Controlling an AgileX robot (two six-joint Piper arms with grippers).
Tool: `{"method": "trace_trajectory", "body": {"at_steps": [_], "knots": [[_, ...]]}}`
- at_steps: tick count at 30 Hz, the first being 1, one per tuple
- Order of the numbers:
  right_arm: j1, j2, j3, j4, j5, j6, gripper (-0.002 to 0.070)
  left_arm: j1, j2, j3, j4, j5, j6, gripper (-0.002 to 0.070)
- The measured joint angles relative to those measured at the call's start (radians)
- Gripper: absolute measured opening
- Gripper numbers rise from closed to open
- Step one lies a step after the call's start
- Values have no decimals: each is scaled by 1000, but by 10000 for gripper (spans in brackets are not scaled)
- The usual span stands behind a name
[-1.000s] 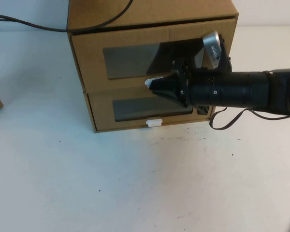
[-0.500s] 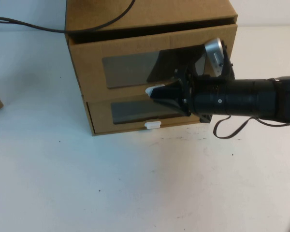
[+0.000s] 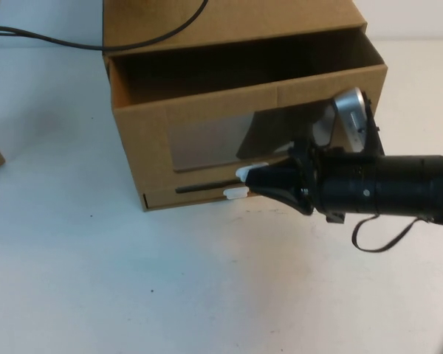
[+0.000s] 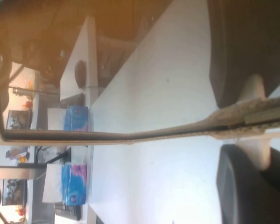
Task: Open the shoe box
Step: 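Pull the top drawer of the cardboard box fully open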
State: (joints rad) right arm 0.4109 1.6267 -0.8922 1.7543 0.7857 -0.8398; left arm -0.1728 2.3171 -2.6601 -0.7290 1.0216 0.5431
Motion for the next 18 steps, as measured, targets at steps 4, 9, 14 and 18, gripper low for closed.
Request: {"method": "trace_trajectory", "body": {"at_steps": [4,9,14,18], "knots": [[0,-56,60,0,9,-4,13,0,0,-1,0,0,0,-4],[0,-127,137,0,22,-5,11,0,0,-1,0,0,0,-4],[35,-186,193,0,3,-5,11,0,0,-1,0,0,0,-4],[68,-209,219,0,-24,1,11,0,0,-1,0,-6,2,-4]]}}
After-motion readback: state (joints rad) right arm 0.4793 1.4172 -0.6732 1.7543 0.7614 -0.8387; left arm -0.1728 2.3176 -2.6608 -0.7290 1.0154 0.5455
